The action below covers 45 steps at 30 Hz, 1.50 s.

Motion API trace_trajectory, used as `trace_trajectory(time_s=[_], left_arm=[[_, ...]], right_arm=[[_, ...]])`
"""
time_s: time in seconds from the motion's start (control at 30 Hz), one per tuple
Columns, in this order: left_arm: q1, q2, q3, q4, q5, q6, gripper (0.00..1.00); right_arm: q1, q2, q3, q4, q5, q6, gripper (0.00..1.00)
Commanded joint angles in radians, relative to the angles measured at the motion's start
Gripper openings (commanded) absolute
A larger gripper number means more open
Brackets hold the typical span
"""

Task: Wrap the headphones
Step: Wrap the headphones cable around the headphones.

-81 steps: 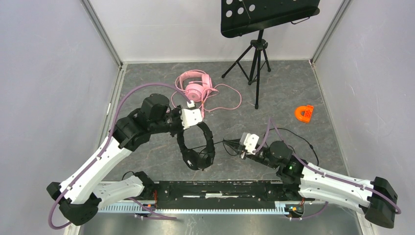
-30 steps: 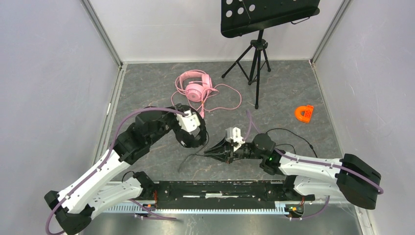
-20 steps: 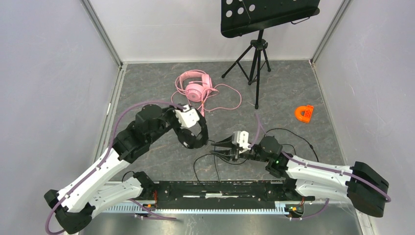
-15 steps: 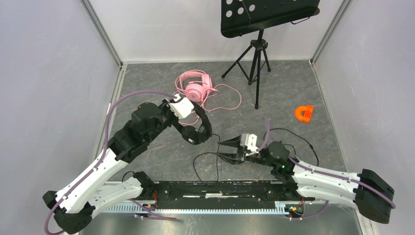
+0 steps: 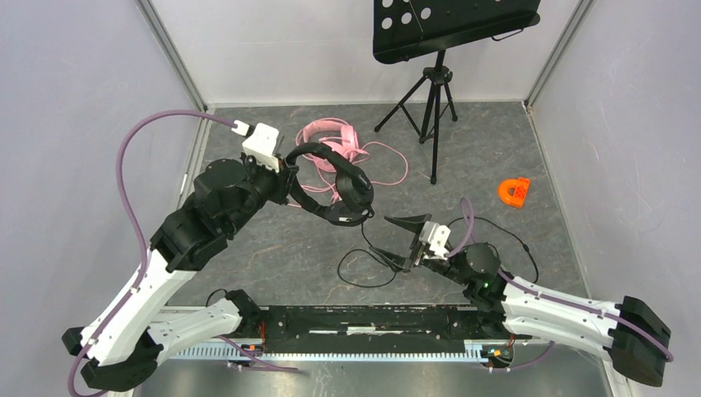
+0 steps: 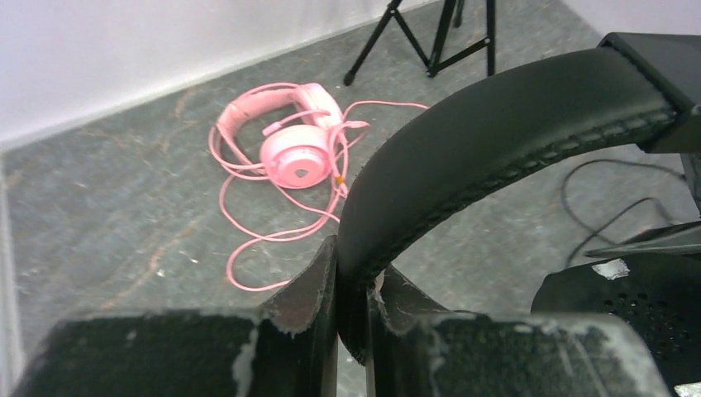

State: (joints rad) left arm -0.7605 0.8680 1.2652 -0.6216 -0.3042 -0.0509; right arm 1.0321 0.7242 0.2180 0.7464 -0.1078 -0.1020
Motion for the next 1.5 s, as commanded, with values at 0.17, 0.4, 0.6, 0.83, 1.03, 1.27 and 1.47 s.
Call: trace_trajectory(time_s=[0.17,0.4,0.6,0.83,1.03,1.27,1.47], left_arm=[[0.001,0.012,0.155,0.010,0.085,-0.282,0.02],[0.001,0.034,0.185,0.020,0.128,-0.313,0.02],[0.001,0.019,0.213,0.015,0.227,-0.364,0.02],[0.001,0.048,0.364,-0.132,0.562,-0.374,0.02],[0.001,0.073,0.366,-0.289,0.793,-0.238,0.02],[0.001,0.124,0.290,-0.314,0.947,-0.196,0.02],[0.001,0.169,0.248,-0.355,0.989,-0.122,0.02]], right_arm=[[-0.001,0.142,-0.027,0.173,0.097,0.022,0.80],[-0.001,0.303,-0.032,0.318,-0.012,0.063,0.71],[-0.003,0.343,-0.042,0.380,0.028,0.000,0.24],[-0.098,0.301,0.052,0.285,-0.042,-0.108,0.00],[-0.170,0.285,0.140,0.192,-0.137,-0.154,0.00],[-0.179,0.304,0.242,0.129,-0.241,-0.196,0.06],[-0.179,0.282,0.270,0.177,-0.224,-0.197,0.26]])
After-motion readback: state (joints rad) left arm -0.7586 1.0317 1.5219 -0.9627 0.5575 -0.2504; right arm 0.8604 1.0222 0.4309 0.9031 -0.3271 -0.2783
